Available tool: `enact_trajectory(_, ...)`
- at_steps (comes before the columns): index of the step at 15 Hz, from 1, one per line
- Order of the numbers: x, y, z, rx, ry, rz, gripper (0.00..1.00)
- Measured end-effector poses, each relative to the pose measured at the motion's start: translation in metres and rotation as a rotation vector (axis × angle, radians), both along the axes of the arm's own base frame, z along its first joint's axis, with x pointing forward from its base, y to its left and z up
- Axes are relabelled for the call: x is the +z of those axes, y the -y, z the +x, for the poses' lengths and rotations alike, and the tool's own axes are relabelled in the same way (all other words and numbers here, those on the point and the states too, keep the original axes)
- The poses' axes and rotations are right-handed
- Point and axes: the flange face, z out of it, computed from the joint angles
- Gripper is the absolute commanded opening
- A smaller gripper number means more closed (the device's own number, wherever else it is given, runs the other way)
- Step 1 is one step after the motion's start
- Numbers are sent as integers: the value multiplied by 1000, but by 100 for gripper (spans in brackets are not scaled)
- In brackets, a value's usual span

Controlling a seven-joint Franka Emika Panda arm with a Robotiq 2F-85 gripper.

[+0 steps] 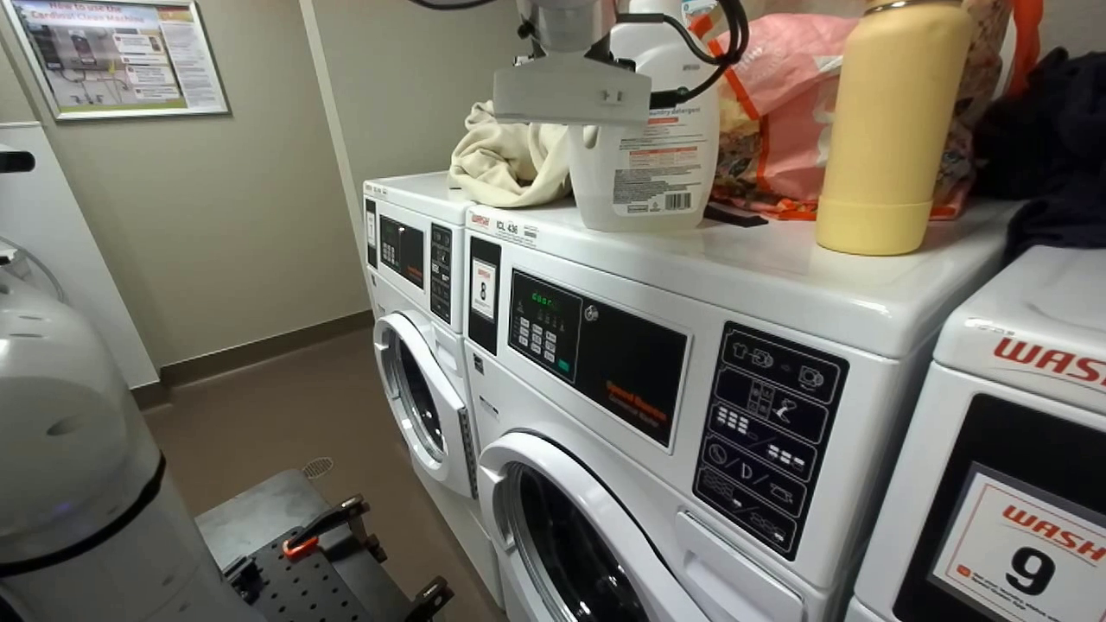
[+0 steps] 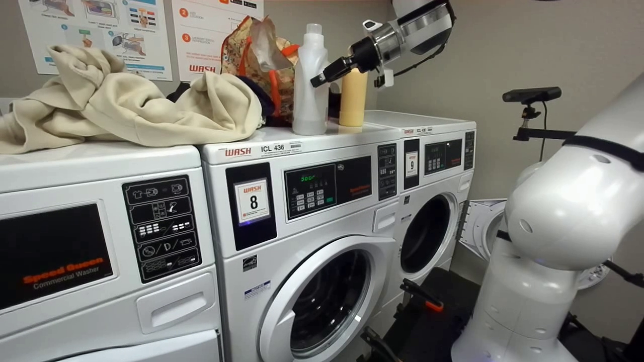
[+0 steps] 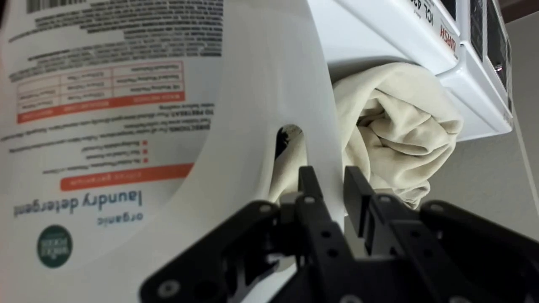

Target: Move the white bottle to the right

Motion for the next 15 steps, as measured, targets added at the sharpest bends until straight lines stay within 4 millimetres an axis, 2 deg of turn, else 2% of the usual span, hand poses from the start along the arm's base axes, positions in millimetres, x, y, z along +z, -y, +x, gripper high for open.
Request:
enact_trajectory(9,10,1,-6,-73,-49,-1,5)
enact_trajectory(15,26,26,-27,-265,-121,42,5)
